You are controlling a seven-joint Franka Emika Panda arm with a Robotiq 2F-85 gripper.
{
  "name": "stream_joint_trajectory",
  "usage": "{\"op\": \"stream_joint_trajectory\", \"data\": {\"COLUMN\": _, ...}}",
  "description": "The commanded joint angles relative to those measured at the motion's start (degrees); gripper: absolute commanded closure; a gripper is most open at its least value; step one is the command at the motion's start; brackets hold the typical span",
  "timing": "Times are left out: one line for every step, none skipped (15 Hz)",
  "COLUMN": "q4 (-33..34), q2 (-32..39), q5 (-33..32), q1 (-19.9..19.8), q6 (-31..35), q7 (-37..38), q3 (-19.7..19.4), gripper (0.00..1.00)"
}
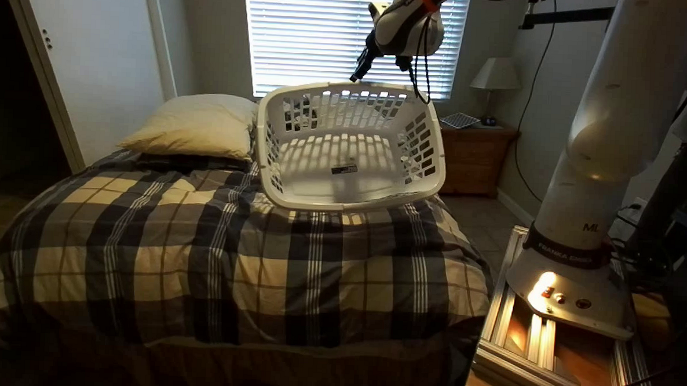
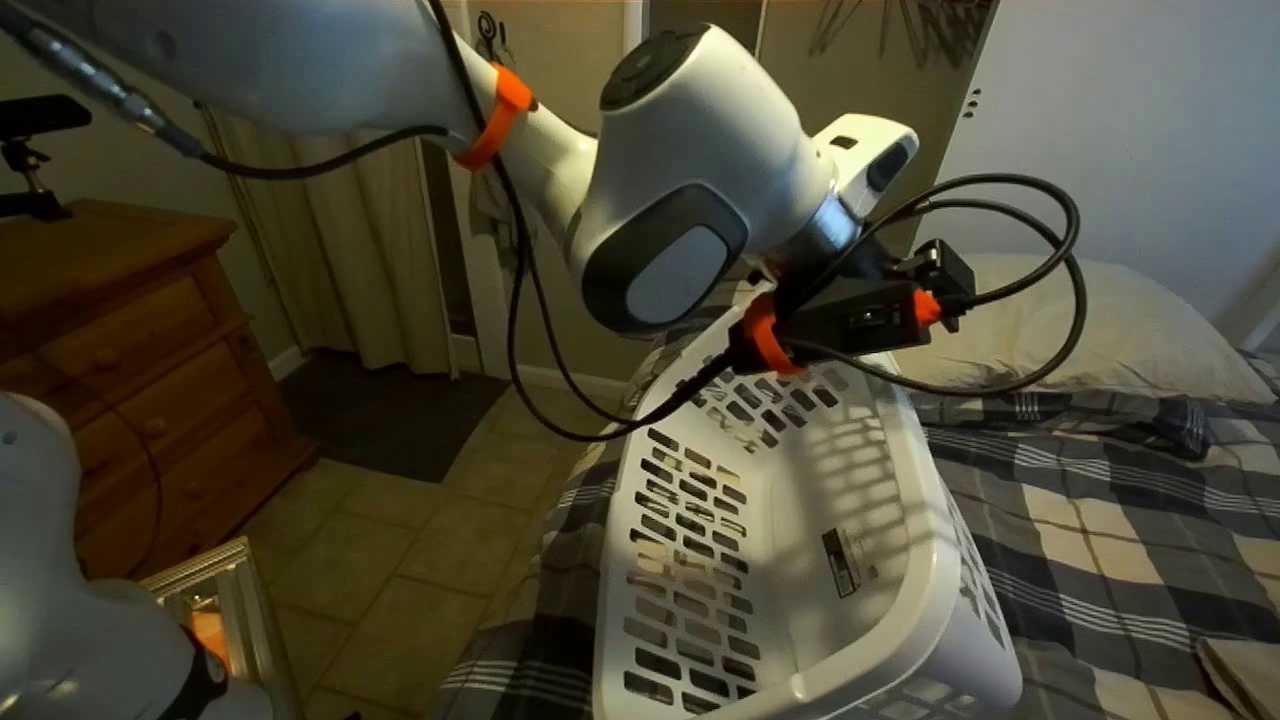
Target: Put the white laundry basket in its upright position
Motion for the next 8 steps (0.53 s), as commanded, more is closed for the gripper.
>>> {"op": "stream_joint_trajectory", "data": {"q4": 3.32, "q2": 1.3, "q5": 8.74, "q1": 0.13, "q6": -0.21, "q7": -2.91, "q3": 1.39, "gripper": 0.0}}
{"op": "stream_joint_trajectory", "data": {"q4": 4.01, "q2": 1.52, "q5": 10.47, "q1": -0.04, "q6": -0.39, "q7": -3.65, "q3": 1.72, "gripper": 0.0}}
{"op": "stream_joint_trajectory", "data": {"q4": 4.7, "q2": 1.68, "q5": 12.06, "q1": -0.17, "q6": -0.81, "q7": -4.09, "q3": 1.94, "gripper": 0.0}}
{"op": "stream_joint_trajectory", "data": {"q4": 4.98, "q2": 1.62, "q5": 13.6, "q1": -0.24, "q6": -0.7, "q7": -4.78, "q3": 2.16, "gripper": 0.0}}
{"op": "stream_joint_trajectory", "data": {"q4": 4.92, "q2": 0.92, "q5": 14.81, "q1": -0.26, "q6": -2.88, "q7": -3.17, "q3": 2.07, "gripper": 0.0}}
{"op": "stream_joint_trajectory", "data": {"q4": 4.58, "q2": 0.2, "q5": 15.37, "q1": -0.29, "q6": -4.91, "q7": -0.79, "q3": 1.72, "gripper": 0.0}}
{"op": "stream_joint_trajectory", "data": {"q4": 3.71, "q2": -1.2, "q5": 14.84, "q1": -0.26, "q6": -7.83, "q7": 2.02, "q3": 1.32, "gripper": 0.0}}
{"op": "stream_joint_trajectory", "data": {"q4": 2.54, "q2": -2.59, "q5": 11.39, "q1": -0.47, "q6": -10.58, "q7": 6.76, "q3": 0.53, "gripper": 0.0}}
